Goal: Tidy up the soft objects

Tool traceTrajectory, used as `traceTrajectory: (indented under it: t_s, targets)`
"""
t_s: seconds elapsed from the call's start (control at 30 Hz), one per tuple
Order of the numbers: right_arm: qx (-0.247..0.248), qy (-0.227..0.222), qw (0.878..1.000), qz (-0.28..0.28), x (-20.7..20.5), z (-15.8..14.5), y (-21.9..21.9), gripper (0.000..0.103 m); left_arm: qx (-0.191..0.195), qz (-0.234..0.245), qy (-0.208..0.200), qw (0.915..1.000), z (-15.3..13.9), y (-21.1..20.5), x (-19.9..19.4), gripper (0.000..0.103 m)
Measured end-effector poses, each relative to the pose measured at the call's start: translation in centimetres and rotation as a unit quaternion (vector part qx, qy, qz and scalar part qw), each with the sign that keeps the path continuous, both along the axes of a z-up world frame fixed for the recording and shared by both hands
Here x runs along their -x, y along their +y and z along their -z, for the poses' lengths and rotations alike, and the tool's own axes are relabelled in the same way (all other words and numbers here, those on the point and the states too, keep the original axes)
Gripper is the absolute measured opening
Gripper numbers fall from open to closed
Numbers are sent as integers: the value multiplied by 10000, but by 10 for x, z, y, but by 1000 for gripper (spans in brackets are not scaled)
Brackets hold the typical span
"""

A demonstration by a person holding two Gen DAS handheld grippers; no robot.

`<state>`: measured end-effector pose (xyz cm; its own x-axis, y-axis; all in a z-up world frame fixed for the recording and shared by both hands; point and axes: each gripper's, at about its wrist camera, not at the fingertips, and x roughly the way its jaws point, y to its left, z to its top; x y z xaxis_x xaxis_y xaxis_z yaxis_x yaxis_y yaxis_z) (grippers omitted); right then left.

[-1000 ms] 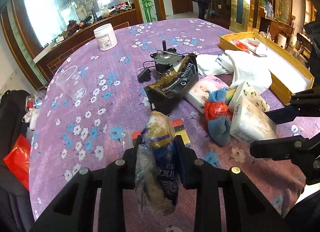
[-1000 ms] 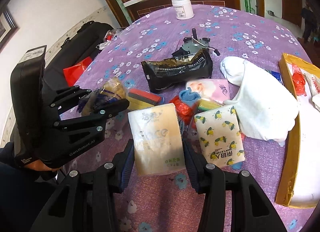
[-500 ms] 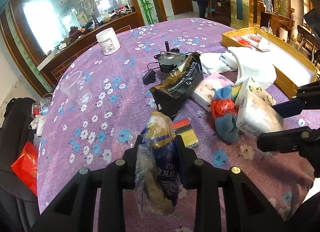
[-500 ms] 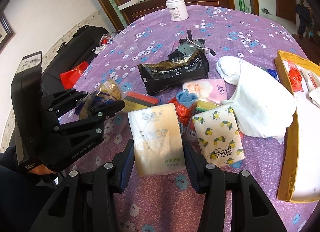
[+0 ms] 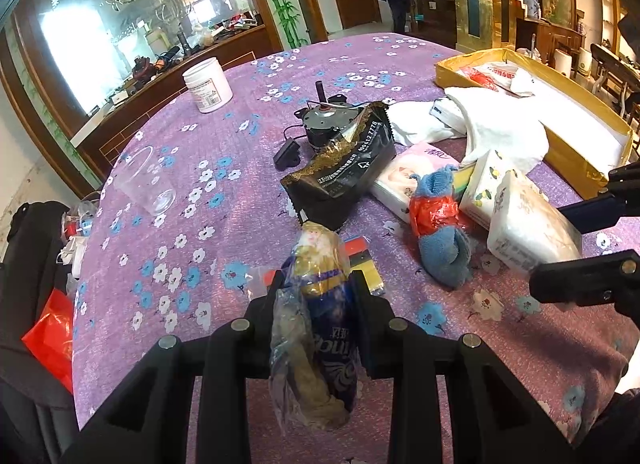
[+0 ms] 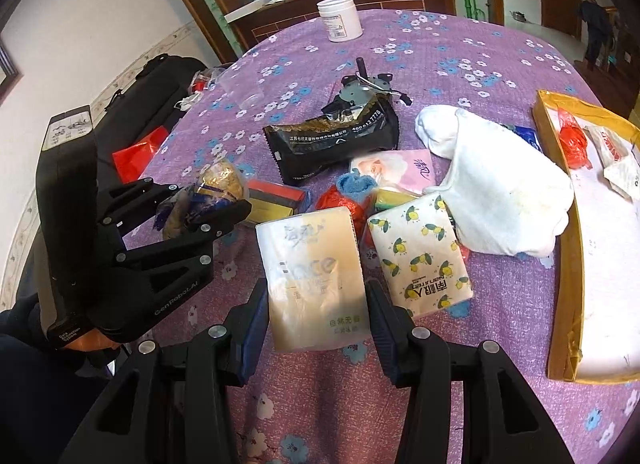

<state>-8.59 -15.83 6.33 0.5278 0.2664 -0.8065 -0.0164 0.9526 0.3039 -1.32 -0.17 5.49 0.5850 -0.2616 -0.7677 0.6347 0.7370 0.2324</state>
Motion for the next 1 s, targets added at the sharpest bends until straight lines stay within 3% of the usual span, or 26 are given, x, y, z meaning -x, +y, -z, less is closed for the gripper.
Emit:
traceTrajectory:
  t_s: [0.27,0.47,1.0]
  targets:
    - [-98,-179,9986,-479,-7,-3,-16,52,-175,-395,-146,9990,-6,-11,9,29]
    - [-94,-277,9943,-1022,-8,-11,-25,52,-293,-977,-232,9945,-14,-17,15,29]
    - [-137,-298,9904,-1342,-9,-15,-37,52,-437,-1472,-208,9879,-18,-26,25,29]
